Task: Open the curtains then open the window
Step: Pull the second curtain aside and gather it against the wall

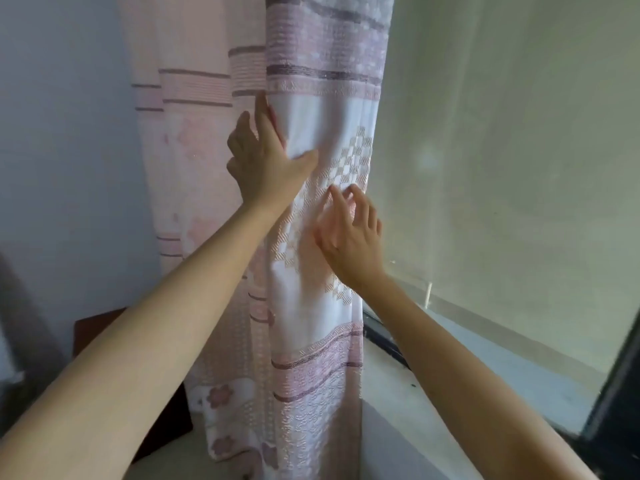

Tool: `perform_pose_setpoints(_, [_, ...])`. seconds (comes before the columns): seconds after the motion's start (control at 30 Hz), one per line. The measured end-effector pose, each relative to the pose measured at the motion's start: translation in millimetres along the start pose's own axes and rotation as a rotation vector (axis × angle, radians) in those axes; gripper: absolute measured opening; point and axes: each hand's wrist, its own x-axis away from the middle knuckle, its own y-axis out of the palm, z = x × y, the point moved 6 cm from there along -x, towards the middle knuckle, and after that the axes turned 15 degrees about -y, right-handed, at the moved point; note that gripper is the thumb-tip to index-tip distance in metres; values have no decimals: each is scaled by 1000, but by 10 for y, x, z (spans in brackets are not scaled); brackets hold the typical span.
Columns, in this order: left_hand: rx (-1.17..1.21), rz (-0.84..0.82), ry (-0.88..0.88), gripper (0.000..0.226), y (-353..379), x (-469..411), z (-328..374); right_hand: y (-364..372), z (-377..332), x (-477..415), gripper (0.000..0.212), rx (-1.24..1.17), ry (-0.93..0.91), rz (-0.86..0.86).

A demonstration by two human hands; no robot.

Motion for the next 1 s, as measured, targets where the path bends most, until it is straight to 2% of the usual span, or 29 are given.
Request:
perform_pose_setpoints(0.2, [-20, 90, 63, 94, -149, -214, 85, -89, 154, -384, 49, 156, -38, 73])
perform_pose_setpoints(0.37, [-81, 143, 9, 98, -160, -471, 152, -255, 93, -929, 56, 56, -58, 138])
perform_pose_setpoints(0.5, [-147, 137, -117, 102, -131, -660, -66, -190, 7, -1200, 64, 15, -139, 144])
perform_pose_setpoints(0.6, [-130, 58, -241, 108, -108, -785, -305, -55, -33, -1290, 58, -24, -154, 145])
perform_pose_setpoints(0.8, [-113, -50, -336, 108, -3, -1075, -744, 320, 3, -1468, 67, -116, -32, 49])
perform_pose_setpoints(0.9, [-108, -93, -244, 108, 109, -1218, -839, 394, 35, -1566, 62, -35, 119, 153])
perform_pose_setpoints(1.0, [-8, -137, -133, 105, 158, -1582, -974, 632, -103, -1783, 60, -79, 227, 291])
